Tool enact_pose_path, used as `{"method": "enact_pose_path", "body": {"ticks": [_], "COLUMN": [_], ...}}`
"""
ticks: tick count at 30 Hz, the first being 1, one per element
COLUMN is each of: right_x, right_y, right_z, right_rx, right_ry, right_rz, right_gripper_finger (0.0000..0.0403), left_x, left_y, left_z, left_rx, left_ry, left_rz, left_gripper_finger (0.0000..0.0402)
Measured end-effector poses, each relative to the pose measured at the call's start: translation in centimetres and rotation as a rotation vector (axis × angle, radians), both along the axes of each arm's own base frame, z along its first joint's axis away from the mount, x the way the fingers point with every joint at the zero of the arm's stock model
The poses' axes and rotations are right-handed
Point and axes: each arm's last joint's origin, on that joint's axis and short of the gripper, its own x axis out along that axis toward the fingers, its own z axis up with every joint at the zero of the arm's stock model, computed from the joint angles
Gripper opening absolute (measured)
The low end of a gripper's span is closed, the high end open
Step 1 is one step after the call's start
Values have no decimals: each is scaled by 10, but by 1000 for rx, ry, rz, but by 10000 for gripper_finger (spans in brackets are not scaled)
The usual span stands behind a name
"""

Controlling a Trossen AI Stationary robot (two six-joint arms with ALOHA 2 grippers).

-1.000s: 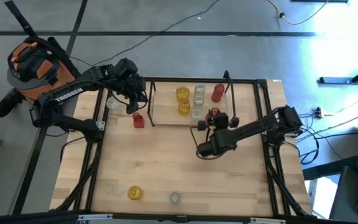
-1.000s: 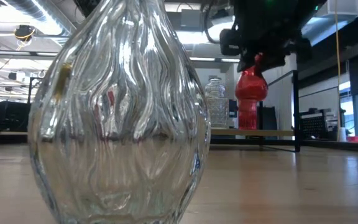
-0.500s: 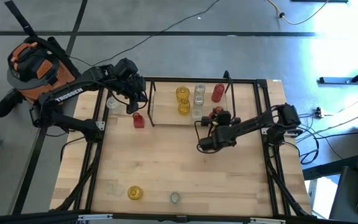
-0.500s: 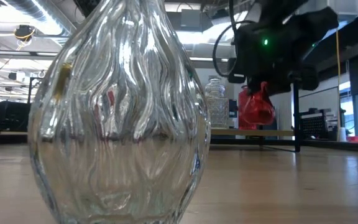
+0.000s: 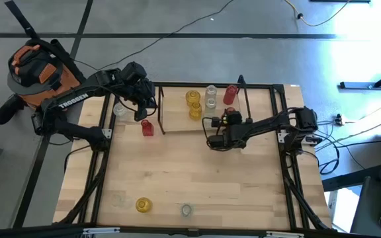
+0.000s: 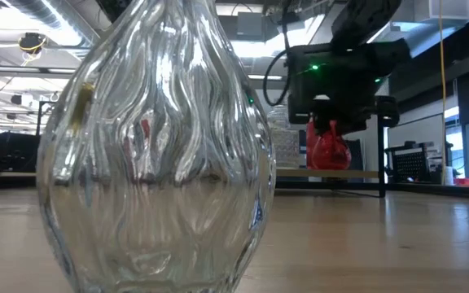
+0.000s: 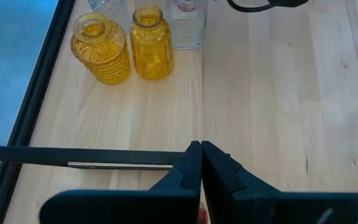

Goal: Sort vases onto shelf
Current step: Put the red vase on the shelf aligned with the other red vase, then adjust the shelf

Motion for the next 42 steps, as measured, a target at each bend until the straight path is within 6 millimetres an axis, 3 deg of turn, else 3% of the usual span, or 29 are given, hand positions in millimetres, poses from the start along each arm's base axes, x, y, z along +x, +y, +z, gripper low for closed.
{"method": "enact_pose_path", "body": {"ticks": [12,21,27,36,39,42], "right_x": [6,6,6,16,18,12], "right_y": [-3,-2,-3,-3,-3,-1], "right_z": [-1,-1,2,39,63,101], "right_rx": [23,52,10,-93,-100,-114], "right_ry": [6,12,33,97,104,45], "right_rz": [23,24,25,29,10,-33], "right_gripper_finger": [100,205,242,247,247,247], "left_x": [0,0,0,0,0,0], "left_y": [0,0,0,0,0,0], "left_z": [0,0,0,0,0,0], "left_rx": [0,0,0,4,4,4], "left_ry": [0,1,1,1,1,1], "left_rz": [1,1,1,-4,-5,-5], "left_gripper_finger": [0,0,0,0,0,0]}}
